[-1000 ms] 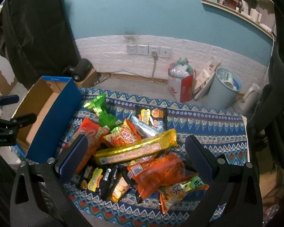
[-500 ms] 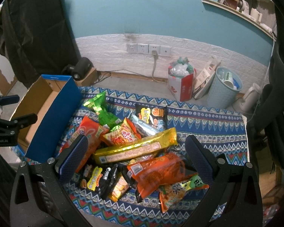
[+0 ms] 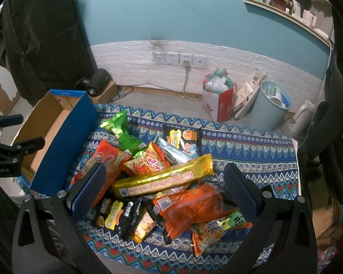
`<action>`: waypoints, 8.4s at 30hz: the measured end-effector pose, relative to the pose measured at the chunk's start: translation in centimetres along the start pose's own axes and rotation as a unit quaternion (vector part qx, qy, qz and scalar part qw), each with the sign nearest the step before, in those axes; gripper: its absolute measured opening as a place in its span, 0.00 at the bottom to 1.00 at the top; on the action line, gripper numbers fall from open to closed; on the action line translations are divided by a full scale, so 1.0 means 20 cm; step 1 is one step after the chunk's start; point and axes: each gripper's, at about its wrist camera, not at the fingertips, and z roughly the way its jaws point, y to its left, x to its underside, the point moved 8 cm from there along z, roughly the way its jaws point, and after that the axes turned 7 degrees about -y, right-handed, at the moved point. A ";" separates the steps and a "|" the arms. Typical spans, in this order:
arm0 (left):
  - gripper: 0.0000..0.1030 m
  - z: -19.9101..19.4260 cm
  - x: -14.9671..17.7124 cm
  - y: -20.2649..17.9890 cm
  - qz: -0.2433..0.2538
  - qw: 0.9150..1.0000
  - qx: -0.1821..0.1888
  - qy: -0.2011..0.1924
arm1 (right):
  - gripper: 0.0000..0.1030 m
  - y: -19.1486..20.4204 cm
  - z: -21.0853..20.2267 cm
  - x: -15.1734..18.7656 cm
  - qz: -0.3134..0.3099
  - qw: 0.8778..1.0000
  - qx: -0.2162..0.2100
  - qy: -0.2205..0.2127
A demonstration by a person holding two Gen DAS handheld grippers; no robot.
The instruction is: Organize snacks
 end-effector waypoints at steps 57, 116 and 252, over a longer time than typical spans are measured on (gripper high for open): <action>0.92 0.38 0.19 -0.19 0.038 0.995 0.016 0.096 | 0.97 -0.51 0.12 0.35 0.094 0.981 0.114 0.122; 0.56 0.89 0.41 -0.33 0.017 0.978 0.072 0.197 | 0.32 -0.74 0.51 0.83 0.118 0.945 0.164 0.258; 0.73 0.20 0.48 1.22 -0.184 0.978 -0.094 0.039 | 0.59 1.52 0.75 -0.19 -0.098 0.972 -0.173 0.125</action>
